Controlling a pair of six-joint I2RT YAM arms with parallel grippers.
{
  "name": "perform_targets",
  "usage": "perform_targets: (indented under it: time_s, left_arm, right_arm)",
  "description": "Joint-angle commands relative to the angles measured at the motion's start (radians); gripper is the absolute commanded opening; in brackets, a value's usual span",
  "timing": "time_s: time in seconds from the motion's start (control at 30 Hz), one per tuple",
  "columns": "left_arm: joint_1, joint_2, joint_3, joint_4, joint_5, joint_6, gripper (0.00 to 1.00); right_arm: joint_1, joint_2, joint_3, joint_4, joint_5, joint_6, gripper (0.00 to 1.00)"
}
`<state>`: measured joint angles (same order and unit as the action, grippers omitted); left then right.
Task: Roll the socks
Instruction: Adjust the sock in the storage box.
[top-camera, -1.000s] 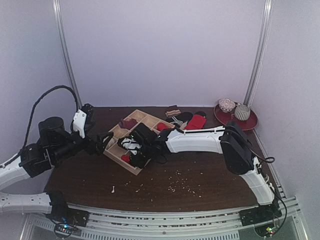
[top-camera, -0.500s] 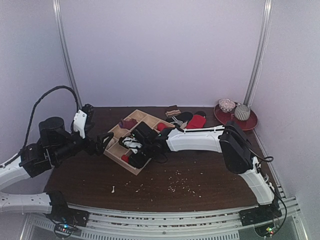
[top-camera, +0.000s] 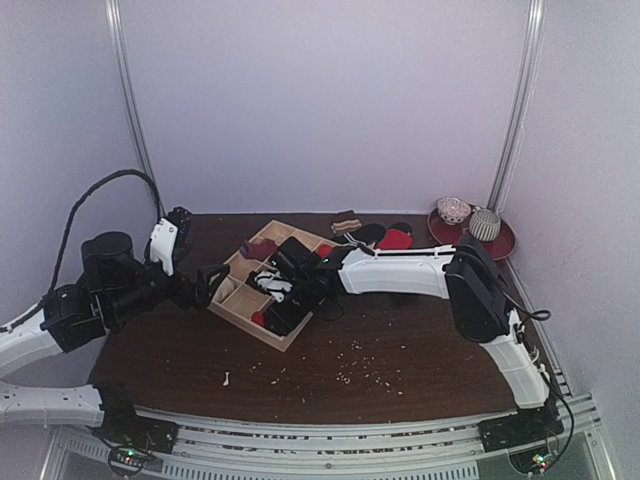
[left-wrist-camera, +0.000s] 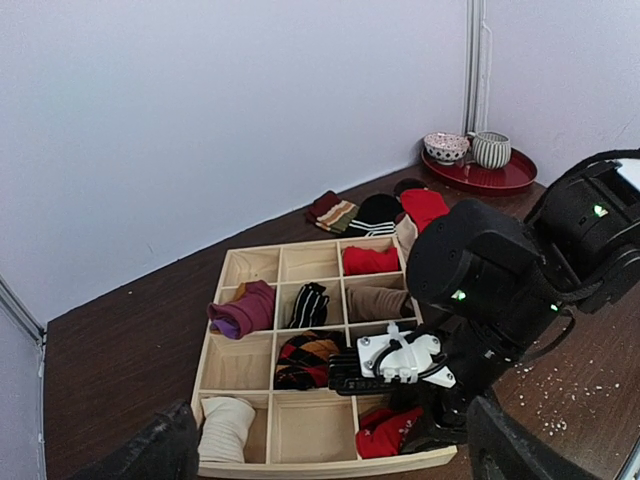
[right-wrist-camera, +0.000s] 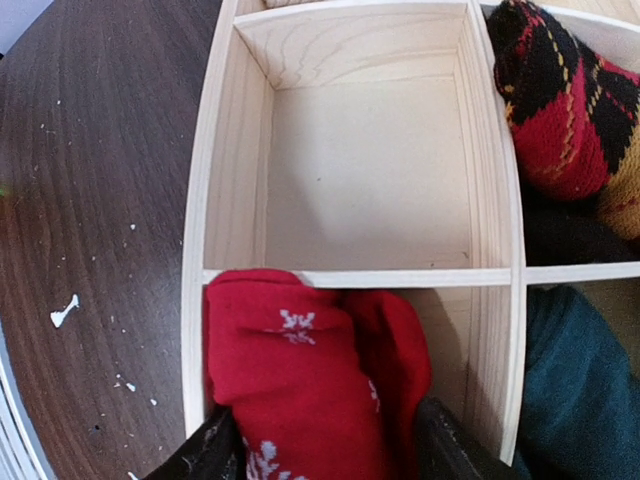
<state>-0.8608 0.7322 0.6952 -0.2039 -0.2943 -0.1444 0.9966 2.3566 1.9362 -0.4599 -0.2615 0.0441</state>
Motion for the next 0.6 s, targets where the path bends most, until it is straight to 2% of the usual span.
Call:
perform_targets:
  time_s: [0.0,0.37,0.43,0.57]
  left_arm:
    - [0.006,-0.007,0.030,0.014,-0.008,0.008,0.92]
    - [0.005,0.001,0.030,0.017,-0.014,0.011,0.92]
    - [0.005,0.000,0.030,0.017,-0.019,0.009,0.92]
    - [0.005,-0.002,0.030,0.013,-0.029,0.005,0.92]
  right_arm:
    - [-0.025,-0.003,0.030,-0.150,-0.050,0.042,0.60]
    - [-0.035,-0.088,0.060,-0.090,-0.117,0.059,0.60]
    - [-0.035,-0.109,0.053,-0.065,-0.120,0.066,0.56]
    - [-0.035,-0.139,0.040,-0.037,-0.114,0.078,0.36]
